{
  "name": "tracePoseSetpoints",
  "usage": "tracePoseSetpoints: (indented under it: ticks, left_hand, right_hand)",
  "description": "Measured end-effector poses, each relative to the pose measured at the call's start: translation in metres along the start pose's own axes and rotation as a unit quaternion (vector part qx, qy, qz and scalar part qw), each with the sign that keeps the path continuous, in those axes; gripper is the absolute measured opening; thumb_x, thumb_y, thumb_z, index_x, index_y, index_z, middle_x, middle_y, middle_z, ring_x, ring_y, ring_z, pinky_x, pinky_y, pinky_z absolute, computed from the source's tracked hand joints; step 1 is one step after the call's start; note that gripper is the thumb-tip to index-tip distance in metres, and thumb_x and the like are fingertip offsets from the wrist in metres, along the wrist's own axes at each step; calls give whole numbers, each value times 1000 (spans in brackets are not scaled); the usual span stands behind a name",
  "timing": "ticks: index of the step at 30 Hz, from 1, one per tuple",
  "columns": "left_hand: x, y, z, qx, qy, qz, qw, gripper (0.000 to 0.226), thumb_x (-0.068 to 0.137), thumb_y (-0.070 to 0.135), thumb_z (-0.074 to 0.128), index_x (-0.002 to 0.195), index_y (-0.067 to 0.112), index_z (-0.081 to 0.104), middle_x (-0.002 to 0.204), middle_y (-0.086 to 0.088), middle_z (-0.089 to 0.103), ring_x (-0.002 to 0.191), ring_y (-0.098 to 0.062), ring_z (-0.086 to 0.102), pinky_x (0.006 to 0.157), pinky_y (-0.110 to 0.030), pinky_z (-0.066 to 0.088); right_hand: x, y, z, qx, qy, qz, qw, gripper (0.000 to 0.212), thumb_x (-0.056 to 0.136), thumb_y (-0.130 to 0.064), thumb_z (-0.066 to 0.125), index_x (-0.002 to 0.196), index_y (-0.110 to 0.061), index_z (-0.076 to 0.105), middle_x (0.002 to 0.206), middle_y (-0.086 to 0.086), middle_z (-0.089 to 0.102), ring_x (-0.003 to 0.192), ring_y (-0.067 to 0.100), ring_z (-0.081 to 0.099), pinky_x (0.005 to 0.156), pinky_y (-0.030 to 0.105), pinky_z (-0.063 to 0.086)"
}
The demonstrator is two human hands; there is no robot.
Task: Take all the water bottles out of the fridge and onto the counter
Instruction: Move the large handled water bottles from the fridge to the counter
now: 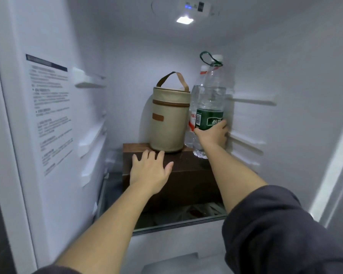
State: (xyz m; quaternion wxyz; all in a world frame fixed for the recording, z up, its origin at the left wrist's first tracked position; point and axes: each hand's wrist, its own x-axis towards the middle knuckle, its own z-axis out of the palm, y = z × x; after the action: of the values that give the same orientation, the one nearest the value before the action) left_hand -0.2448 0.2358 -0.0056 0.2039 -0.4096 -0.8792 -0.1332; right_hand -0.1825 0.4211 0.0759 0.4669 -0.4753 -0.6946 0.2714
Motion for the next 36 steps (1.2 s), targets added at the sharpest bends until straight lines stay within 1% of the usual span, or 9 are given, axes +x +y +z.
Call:
tracePoseSetpoints:
  ticks: [4,10,15,18,21,24,28,32,36]
  left_hand:
    - [-1,2,-2,6,-12,-1,1000,61,99,57,19,146,23,37,147,-7,45,141,-27,31,113,-56,23]
    - [-6,5,-10,21,-37,-13,999,59,100,55,19,142,20,44,146,-9,45,140,-27,32,114,-58,20]
    - [1,21,-18,-69,-65,-44,995,55,97,44,39,144,17,36,147,-10,41,139,-29,33,116,-62,12]
    - [10,40,-20,-169,-78,3,982,83,84,58,55,150,17,24,151,-7,38,141,-26,32,117,-57,7]
    - [22,63,-16,-218,-96,-12,971,106,71,77,57,150,18,20,147,-4,45,139,-22,37,118,-52,1]
    - [31,80,-10,-265,-114,-50,956,109,66,84,53,146,16,24,135,0,57,133,-20,45,118,-50,-1]
    - [34,82,1,-272,-80,-61,957,103,63,87,50,136,16,36,114,1,68,121,-20,56,120,-48,3]
    - [32,78,6,-300,-40,-38,952,91,62,87,51,122,19,45,107,5,70,116,-17,59,119,-50,7]
    - [30,79,8,-304,-35,-40,951,85,61,84,54,120,23,46,107,10,68,115,-14,59,119,-50,9]
  right_hand:
    - [-7,1,-15,-17,-31,-23,999,92,67,-47,83,133,-10,30,133,12,46,115,36,55,85,47,52]
    - [-28,5,-35,-1,-74,-69,995,88,65,-47,82,132,-15,36,125,7,48,103,27,55,74,35,45]
    - [-38,6,-44,23,-104,-89,990,85,63,-45,82,129,-17,37,120,4,51,105,24,56,81,37,52]
    - [-39,6,-45,33,-112,-92,989,86,65,-44,83,131,-15,36,121,5,50,105,22,55,82,36,52]
    - [-39,5,-45,37,-117,-91,988,87,66,-42,84,131,-15,34,121,6,50,105,23,55,78,35,50]
    - [-36,5,-47,31,-136,-77,987,85,68,-39,85,131,-15,34,122,6,53,107,24,56,83,37,51]
    - [-18,-14,-67,80,-233,-44,968,87,72,-40,84,139,-13,36,130,9,57,115,25,57,86,36,49]
    - [5,-69,-99,65,-179,-68,979,105,72,-59,75,151,-21,17,146,15,41,124,35,49,96,47,47]
    - [18,-123,-109,127,-142,-75,979,93,77,-57,73,146,-16,27,122,3,43,100,24,45,78,37,42]
